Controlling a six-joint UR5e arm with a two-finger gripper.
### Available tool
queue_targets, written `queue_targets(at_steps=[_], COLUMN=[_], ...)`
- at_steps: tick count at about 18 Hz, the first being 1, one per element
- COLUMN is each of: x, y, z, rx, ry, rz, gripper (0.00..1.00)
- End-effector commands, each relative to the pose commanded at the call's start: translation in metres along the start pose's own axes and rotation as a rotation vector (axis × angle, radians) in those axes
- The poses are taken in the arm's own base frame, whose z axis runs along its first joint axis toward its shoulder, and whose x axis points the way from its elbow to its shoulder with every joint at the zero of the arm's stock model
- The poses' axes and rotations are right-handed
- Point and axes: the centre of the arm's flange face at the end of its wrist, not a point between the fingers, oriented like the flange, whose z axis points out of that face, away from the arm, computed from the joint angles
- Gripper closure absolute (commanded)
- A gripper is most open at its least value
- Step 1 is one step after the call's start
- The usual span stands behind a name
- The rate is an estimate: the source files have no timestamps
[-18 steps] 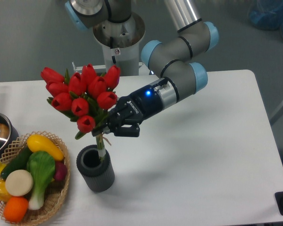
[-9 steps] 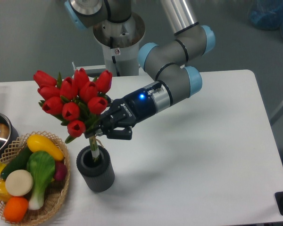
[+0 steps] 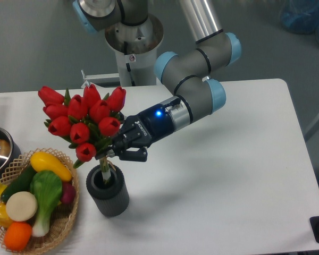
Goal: Insert the flowers into the vase
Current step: 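Lower the tulip stems into the vase opening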
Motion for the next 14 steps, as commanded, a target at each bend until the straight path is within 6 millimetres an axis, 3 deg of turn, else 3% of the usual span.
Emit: queue_targets(at_steps=[14], x=[0.003], y=[0.026], z=[0.004], rx=[-0.027], ry=[0.005], rz=[-0.041], gripper=[0.90])
